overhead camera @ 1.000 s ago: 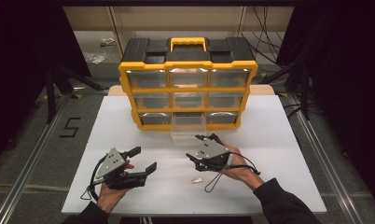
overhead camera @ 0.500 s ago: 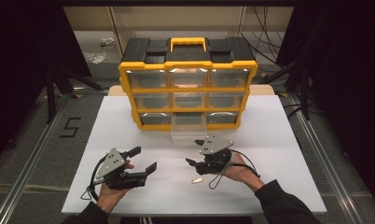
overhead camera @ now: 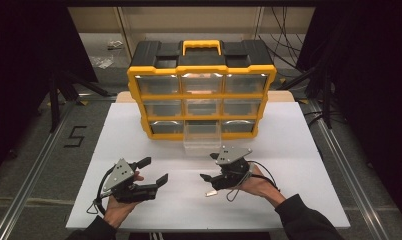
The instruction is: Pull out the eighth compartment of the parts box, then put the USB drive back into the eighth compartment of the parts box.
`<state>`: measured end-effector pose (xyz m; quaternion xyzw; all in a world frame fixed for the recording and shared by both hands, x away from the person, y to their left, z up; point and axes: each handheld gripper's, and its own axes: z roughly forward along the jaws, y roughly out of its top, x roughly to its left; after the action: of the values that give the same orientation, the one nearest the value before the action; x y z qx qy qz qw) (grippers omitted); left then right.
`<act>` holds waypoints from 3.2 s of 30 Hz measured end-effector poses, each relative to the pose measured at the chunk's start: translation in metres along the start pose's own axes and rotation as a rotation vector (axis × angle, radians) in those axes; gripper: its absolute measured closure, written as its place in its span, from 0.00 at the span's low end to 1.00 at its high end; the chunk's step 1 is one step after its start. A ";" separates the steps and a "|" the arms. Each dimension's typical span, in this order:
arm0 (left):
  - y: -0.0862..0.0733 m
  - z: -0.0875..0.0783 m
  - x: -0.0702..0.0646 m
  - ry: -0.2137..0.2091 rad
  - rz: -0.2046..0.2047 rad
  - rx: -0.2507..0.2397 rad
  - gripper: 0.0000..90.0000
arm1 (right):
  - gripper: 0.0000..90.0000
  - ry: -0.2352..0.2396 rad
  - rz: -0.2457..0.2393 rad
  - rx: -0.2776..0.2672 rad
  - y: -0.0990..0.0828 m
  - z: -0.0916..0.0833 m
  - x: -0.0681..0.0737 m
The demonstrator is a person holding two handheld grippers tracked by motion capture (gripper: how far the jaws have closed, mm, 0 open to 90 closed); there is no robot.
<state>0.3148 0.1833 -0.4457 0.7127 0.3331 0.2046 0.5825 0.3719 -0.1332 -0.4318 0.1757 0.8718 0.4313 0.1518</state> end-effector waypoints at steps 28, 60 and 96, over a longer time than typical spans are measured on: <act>0.000 0.003 -0.001 0.003 -0.001 0.005 0.19 | 0.31 0.084 -0.037 0.158 -0.010 0.007 0.010; 0.000 0.001 -0.001 0.005 0.009 0.005 0.19 | 0.47 0.165 -0.113 0.343 -0.024 0.026 0.018; 0.000 -0.001 -0.002 0.000 0.013 0.003 0.20 | 0.88 0.211 -0.145 0.391 -0.024 0.030 0.022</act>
<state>0.3131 0.1829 -0.4455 0.7157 0.3287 0.2081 0.5801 0.3609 -0.1165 -0.4713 0.0923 0.9602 0.2581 0.0533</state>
